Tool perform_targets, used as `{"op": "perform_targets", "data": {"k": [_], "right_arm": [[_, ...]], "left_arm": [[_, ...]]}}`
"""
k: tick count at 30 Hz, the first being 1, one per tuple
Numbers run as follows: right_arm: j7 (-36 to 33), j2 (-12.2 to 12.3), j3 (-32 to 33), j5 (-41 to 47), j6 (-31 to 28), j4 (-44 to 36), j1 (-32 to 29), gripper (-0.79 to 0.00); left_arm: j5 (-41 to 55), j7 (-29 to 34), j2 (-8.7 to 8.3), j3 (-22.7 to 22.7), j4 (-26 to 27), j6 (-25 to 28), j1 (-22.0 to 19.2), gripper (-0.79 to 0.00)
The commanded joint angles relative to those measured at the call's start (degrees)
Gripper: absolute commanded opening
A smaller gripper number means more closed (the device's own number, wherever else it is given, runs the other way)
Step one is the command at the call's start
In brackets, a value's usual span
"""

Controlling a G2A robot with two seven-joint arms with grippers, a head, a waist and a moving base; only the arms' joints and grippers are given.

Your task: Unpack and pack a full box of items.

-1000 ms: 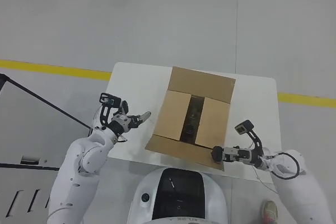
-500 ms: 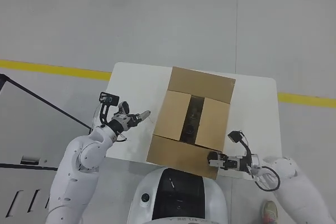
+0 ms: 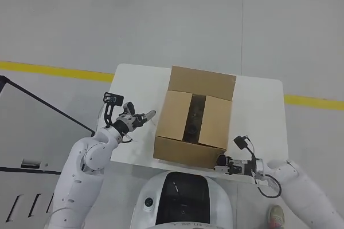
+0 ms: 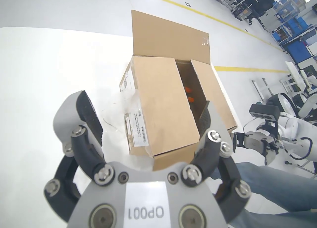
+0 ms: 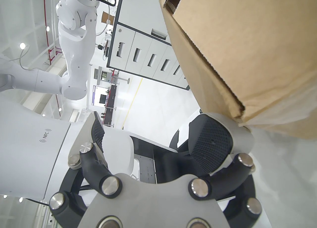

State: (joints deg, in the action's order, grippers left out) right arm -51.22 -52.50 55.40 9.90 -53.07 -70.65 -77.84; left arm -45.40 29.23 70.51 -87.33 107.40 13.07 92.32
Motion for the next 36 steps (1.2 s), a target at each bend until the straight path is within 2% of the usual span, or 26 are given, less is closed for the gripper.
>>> {"op": "perform_targets", "data": {"k": [1, 5, 9, 12, 15, 20, 23, 26, 28, 29, 31, 32, 33, 36], "right_arm": [[1.22, 0.40, -0.61, -0.42, -1.22, 0.68, 0.54, 0.000], [2.78, 0.93, -1.78, 0.07, -2.78, 2.01, 1.42, 0.000], [1.28, 1.51, -4.03, 8.56, -1.28, 1.33, 1.60, 0.000], [-3.50, 2.61, -4.96, 21.51, 3.49, -1.03, 1.96, 0.000], [-10.45, 4.11, -2.70, 37.00, 10.43, -3.79, 2.17, 0.000], [-24.19, 5.26, 8.65, 64.53, 24.17, -3.62, 0.86, 0.000], [-31.55, 4.72, 16.60, 75.19, 31.53, -0.10, 0.13, 0.000], [-36.09, 3.53, 21.79, 80.88, 36.08, 4.19, 0.02, 0.000], [-36.78, 2.59, 22.76, 83.01, 36.78, 5.94, 0.23, 0.000], [-36.78, 2.20, 22.83, 83.20, 36.78, 6.55, 0.51, 0.000], [-36.78, 1.42, 22.40, 84.06, 36.91, 8.15, 1.14, 0.000], [-36.78, 1.03, 21.99, 84.88, 37.57, 8.97, 1.57, 0.000], [-36.78, 0.67, 21.47, 85.11, 38.26, 9.32, 2.12, 0.000], [-36.78, 0.28, 20.73, 83.76, 37.97, 9.79, 2.75, 0.000]], "left_arm": [[0.24, -0.01, -0.03, 0.25, 0.06, -0.22, -0.05, 0.000], [0.84, -0.38, -0.05, 0.86, -0.11, -0.81, -0.41, 0.000], [1.94, -0.18, -0.11, 1.24, -0.29, -0.92, -0.77, 0.000], [3.78, 0.00, -0.14, 1.25, -0.23, -0.91, -1.12, 0.000], [7.50, -0.15, -0.10, 0.92, -0.18, -1.56, -1.44, 0.000], [16.23, 0.44, 0.06, -0.08, -0.52, -5.08, -2.44, 0.000], [17.97, 0.34, 0.13, 0.19, -0.62, -7.20, -3.17, 0.000], [19.26, 0.57, 0.23, 1.17, -1.06, -9.14, -4.20, 0.000], [21.46, 1.43, 0.37, 2.23, -1.32, -10.57, -4.88, 0.000], [25.17, 2.48, 0.56, 2.83, -1.68, -12.41, -5.09, 0.000], [41.11, 7.73, 1.14, 3.59, -2.67, -16.30, -6.24, 0.000], [45.96, 10.16, 1.23, 3.50, -3.31, -17.83, -7.36, 0.000], [46.18, 12.33, 1.09, 3.56, -3.63, -17.89, -8.56, 0.000], [46.18, 12.33, 1.09, 3.56, -3.63, -17.89, -8.56, 0.000]]}}
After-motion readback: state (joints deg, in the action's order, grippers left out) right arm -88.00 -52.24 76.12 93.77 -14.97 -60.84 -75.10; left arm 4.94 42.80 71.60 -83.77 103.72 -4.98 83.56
